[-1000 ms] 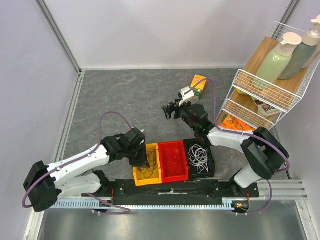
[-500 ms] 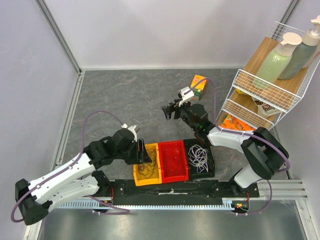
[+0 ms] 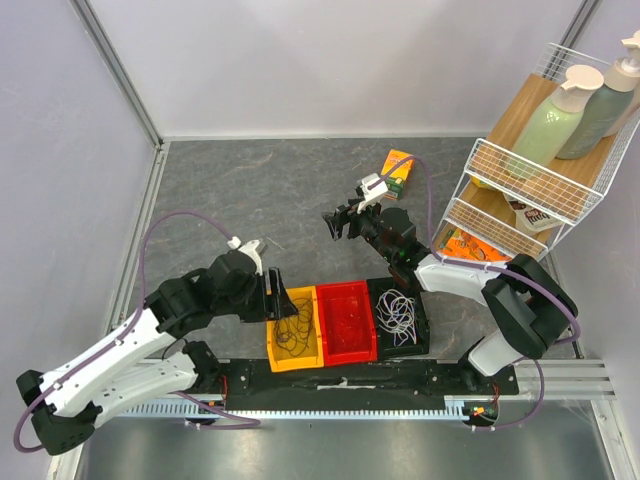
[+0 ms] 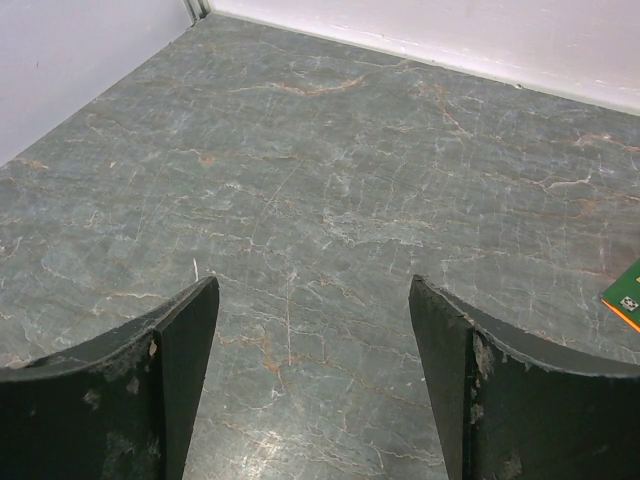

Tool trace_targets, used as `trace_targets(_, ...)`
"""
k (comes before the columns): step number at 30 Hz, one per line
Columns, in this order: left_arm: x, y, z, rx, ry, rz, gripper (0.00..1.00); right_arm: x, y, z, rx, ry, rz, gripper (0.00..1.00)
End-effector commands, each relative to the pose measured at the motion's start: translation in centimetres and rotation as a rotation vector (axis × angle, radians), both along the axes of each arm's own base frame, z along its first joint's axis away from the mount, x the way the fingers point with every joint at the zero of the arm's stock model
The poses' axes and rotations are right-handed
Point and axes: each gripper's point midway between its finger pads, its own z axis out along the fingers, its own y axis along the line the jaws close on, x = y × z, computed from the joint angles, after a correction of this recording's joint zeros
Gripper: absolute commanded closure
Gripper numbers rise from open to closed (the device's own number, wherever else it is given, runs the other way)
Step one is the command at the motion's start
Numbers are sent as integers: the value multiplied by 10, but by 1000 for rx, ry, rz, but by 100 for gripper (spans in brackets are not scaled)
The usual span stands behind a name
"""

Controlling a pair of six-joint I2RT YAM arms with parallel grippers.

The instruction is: Untangle the cables

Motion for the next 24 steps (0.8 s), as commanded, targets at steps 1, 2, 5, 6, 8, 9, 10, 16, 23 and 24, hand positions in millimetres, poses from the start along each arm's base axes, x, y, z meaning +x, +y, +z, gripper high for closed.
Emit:
trace_targets(1, 15, 13, 20, 35, -112, 45, 29, 4, 5, 21, 18, -50, 15, 16)
trace_targets(2, 18, 13, 28, 8, -146, 50, 29, 4, 5, 22, 8, -55, 15, 16)
trace_targets(5, 24, 10, 49, -73, -244, 55, 26, -2, 11, 28, -72, -87, -20, 16)
trace_targets(6, 26, 11, 55, -91, -268, 60, 25, -5, 15, 31, -97, -98, -35, 16)
trace_targets(8, 29, 12, 64, -116, -313, 70, 25, -13, 20, 41, -121, -111, -55, 16)
trace_targets(9, 30, 13, 68, -128, -329, 73, 24, -16, 20, 49, -120, -115, -74, 15)
trace_targets(10, 31, 12, 72, -141, -348, 71, 24, -19, 18, 59, -112, -115, -93, 15)
trace_targets(16, 34, -3, 101, -283, -492, 14, 23, -58, -15, 112, -78, -55, -195, 14)
trace_targets(23, 31, -22, 125, -404, -621, -92, 23, -136, -83, 120, -1, 79, -96, 12)
trace_targets(24, 30, -25, 124, -412, -630, -111, 23, -147, -91, 124, 11, 89, -76, 12)
